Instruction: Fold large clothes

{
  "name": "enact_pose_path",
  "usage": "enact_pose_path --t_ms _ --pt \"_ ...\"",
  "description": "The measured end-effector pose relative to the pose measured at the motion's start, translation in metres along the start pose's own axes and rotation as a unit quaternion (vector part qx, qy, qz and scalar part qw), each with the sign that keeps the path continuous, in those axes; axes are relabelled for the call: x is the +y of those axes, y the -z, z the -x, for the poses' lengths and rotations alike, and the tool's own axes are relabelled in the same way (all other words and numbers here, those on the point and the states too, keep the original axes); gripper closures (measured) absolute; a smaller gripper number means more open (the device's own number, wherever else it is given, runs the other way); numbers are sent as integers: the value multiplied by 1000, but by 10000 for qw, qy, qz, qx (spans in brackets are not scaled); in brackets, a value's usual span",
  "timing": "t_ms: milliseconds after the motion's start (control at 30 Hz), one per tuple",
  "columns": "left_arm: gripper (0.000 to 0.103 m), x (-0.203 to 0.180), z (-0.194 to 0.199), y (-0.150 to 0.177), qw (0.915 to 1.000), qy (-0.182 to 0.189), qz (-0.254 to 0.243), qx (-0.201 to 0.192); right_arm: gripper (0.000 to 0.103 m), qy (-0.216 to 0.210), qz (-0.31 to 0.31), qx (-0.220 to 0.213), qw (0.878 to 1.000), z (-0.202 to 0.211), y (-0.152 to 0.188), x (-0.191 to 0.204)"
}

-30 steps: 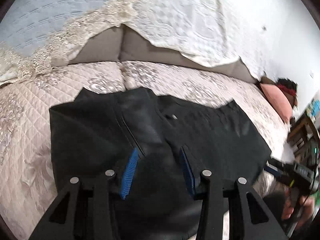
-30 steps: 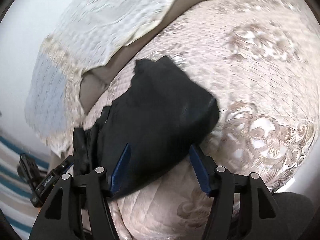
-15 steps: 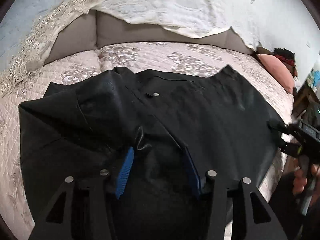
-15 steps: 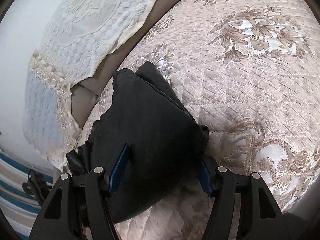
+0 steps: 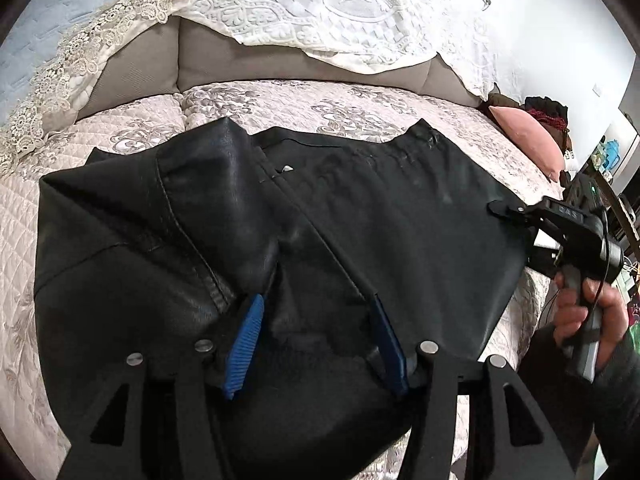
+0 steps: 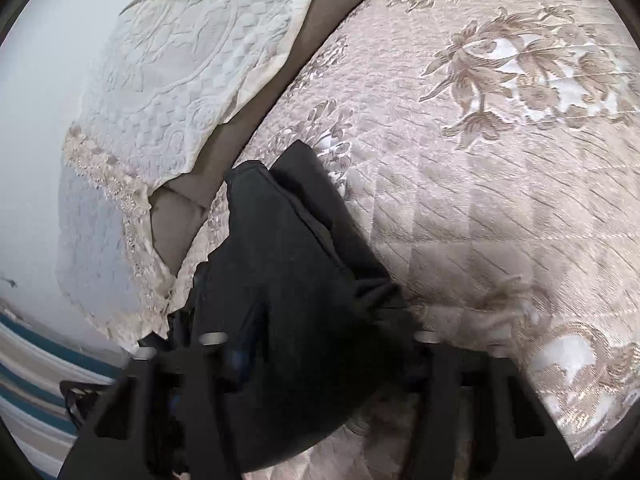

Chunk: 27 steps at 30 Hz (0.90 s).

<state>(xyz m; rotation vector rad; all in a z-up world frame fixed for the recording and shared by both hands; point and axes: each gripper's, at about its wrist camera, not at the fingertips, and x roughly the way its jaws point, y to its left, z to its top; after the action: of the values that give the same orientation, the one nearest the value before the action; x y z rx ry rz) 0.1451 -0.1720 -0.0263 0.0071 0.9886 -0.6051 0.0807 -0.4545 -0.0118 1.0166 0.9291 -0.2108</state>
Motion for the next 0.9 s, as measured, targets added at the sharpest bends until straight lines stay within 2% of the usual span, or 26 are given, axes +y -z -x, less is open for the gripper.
enact_pose_path --t_ms 67,300,500,600,733,867,900 --pt "47 1 6 2 9999 68 112 -46 77 -158 108 -24 9998 7 -2 13" --pt "47 7 38 8 9990 156 296 -303 82 -953 1100 -40 9893 39 7 106" --pt "47 45 86 16 9935 -74 839 -771 83 -1646 1953 332 9663 40 47 188" --pt "47 71 105 28 9892 -292 1133 -880 83 -1897 2573 722 9448 26 88 227" --pt "47 101 125 49 9808 -546 1584 -1002 83 -1933 3094 1364 9210 -12 143 252" --pt "47 130 136 71 9709 -673 2081 -981 83 -1403 3467 2136 9025 -80 203 240" --pt "47 134 138 75 9693 -689 2149 -978 83 -1335 3502 2176 9012 -87 209 236"
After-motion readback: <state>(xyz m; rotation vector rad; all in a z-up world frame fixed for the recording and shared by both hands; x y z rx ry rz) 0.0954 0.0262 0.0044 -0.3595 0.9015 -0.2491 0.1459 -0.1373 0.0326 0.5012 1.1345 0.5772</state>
